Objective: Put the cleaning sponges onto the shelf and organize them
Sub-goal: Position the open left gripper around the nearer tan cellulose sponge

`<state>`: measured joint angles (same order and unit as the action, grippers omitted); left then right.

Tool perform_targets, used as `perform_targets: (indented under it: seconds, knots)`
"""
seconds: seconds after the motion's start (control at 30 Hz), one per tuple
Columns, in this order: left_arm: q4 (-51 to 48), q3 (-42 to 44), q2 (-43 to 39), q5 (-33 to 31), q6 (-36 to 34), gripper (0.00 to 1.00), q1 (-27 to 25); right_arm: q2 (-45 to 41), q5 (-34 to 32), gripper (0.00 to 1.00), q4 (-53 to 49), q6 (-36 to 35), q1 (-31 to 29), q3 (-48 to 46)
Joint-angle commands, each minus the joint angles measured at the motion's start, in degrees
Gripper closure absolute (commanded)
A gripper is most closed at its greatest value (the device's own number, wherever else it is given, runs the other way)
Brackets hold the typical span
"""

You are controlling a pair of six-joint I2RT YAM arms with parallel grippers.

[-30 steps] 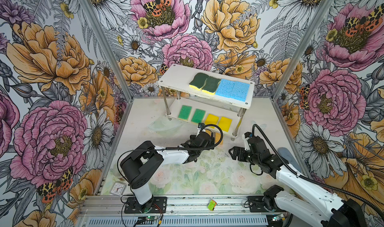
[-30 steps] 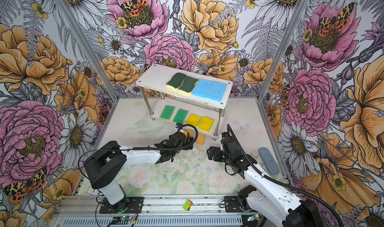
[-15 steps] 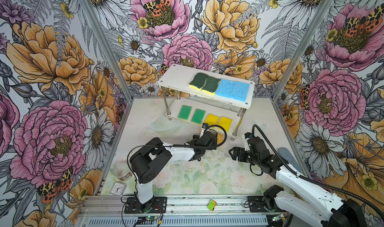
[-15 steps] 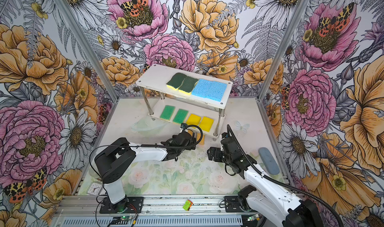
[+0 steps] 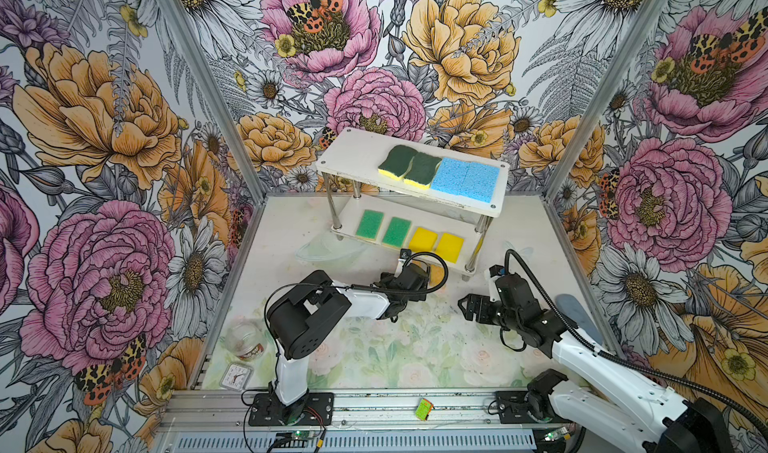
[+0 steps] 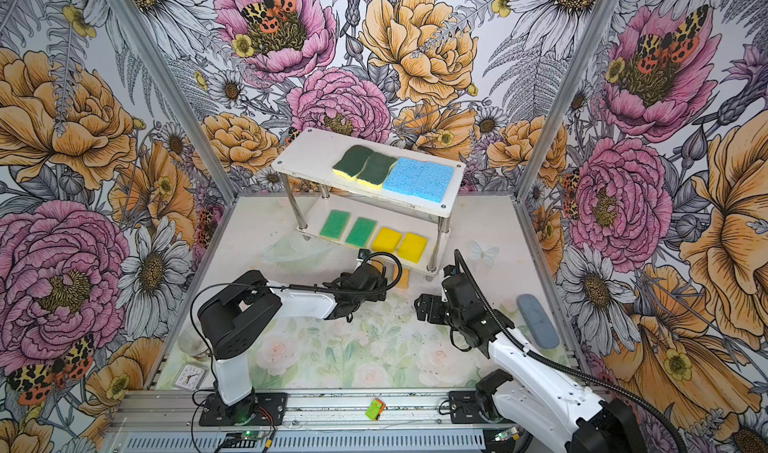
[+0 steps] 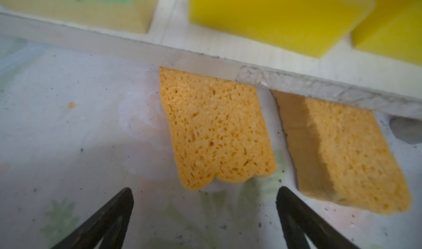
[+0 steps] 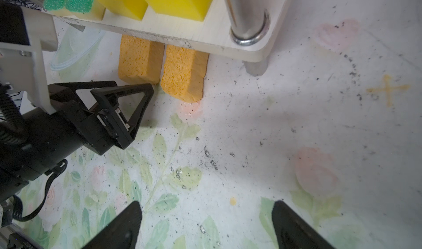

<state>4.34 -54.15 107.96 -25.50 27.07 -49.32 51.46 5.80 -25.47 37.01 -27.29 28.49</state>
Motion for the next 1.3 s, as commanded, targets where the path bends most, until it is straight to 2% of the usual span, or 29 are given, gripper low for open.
perform_targets:
  seconds: [0.0,0.13,0.37,0.77,0.87,1.0,1.27]
  knots:
    - [1.29,2.71,-3.12,-1.56,-0.59,0.01,1.69,-0.64,-1.05,0.08,1.04,0.28,0.31,-0.32]
    - [1.35,5.74,-7.87,-1.51,-1.1,0.01,3.0,-0.65,-1.01,0.08,1.04,0.32,0.31,-0.37]
    - [7.0,9.24,-10.49,4.49,-7.51,0.01,3.4,-0.49,-0.89,0.08,1.04,0.34,0.32,-0.28]
    - [9.61,5.65,-7.16,10.29,-1.44,0.01,2.47,-0.75,-0.96,0.08,1.04,0.34,0.31,-0.54]
    - [9.72,4.31,-5.65,8.87,-0.34,0.01,1.07,-0.84,-1.01,0.08,1.12,0.34,0.31,-0.63]
    - [9.73,2.71,-4.19,2.47,0.34,0.01,-1.62,-0.92,-1.0,0.08,1.06,0.34,0.31,-0.8]
    - [5.34,-1.92,0.44,-2.27,3.05,0.01,-2.1,-2.0,-0.88,0.08,1.04,0.25,0.39,-1.46]
